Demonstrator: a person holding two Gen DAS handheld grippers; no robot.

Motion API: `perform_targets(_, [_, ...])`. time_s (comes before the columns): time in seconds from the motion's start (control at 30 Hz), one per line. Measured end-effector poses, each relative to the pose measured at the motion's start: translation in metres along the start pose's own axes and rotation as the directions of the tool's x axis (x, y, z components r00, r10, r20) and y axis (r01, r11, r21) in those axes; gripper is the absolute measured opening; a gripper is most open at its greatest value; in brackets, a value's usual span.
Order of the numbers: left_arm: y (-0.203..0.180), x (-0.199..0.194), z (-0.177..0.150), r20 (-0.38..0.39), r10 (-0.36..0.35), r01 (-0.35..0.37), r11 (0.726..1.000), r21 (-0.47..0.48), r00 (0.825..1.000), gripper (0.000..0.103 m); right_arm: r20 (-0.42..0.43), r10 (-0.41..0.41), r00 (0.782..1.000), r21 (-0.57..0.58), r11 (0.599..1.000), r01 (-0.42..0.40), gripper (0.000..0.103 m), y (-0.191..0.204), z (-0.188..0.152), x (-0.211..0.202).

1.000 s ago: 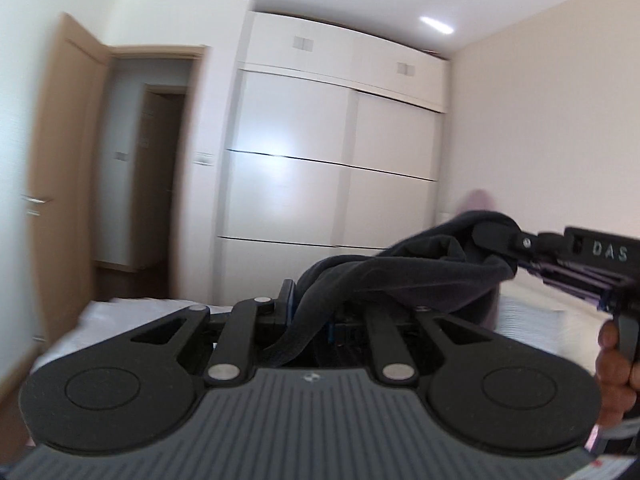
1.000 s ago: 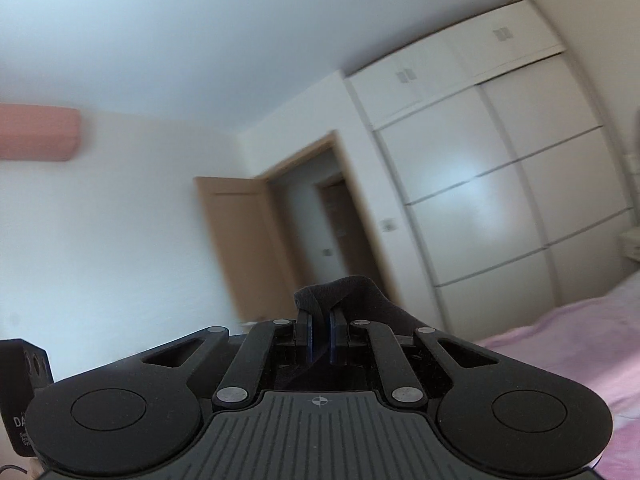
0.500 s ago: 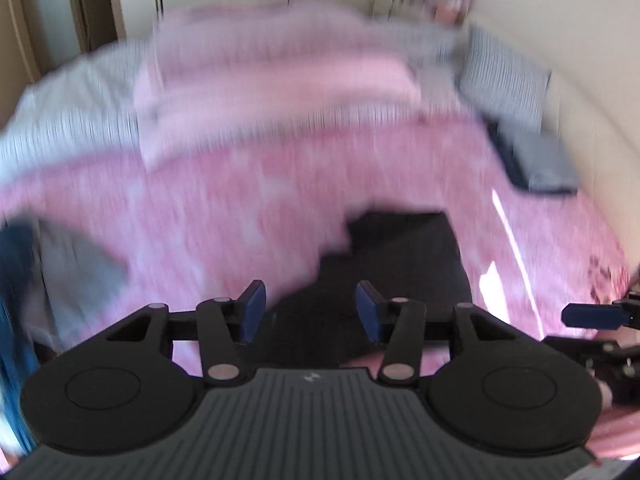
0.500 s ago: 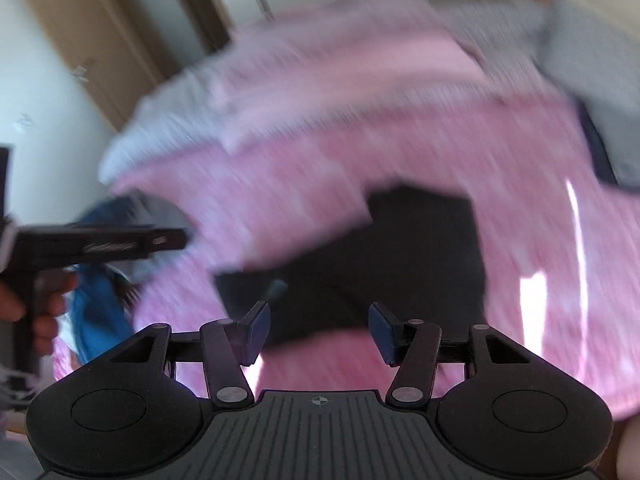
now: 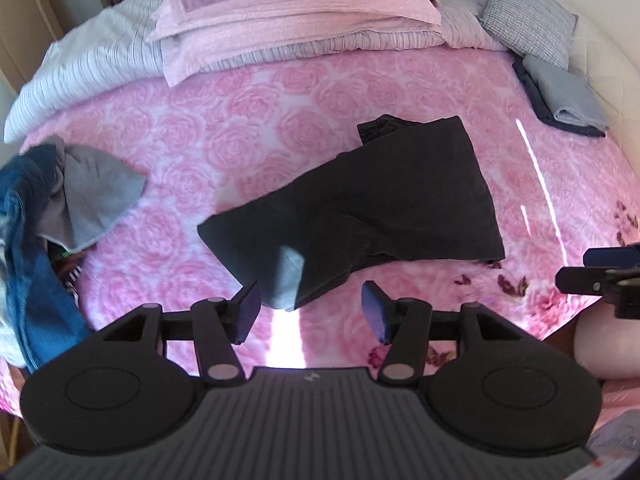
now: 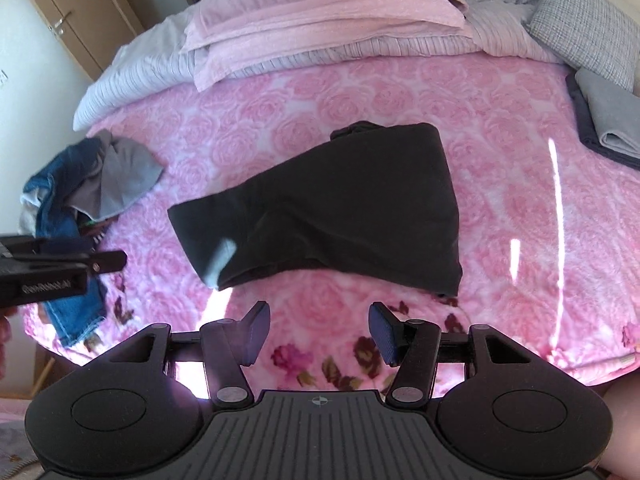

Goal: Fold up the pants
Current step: 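Lay the black trousers flat on the bed and open both grippers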

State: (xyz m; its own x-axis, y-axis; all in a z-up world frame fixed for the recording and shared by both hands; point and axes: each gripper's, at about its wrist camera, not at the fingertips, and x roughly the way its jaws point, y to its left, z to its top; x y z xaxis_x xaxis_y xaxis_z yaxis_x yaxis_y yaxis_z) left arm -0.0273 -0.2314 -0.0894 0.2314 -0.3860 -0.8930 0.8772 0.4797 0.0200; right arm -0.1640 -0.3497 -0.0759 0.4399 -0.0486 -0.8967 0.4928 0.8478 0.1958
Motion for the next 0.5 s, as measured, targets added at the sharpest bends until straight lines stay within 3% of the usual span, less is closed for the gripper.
perform_targets(0.5, [0.029, 0.005, -0.009, -0.007, -0.05, 0.05, 0.992, 0.116, 0.999, 0.052, -0.029, -0.068, 0.997, 0.091, 0.993, 0.07, 0.052, 0.036, -0.021, 0.012])
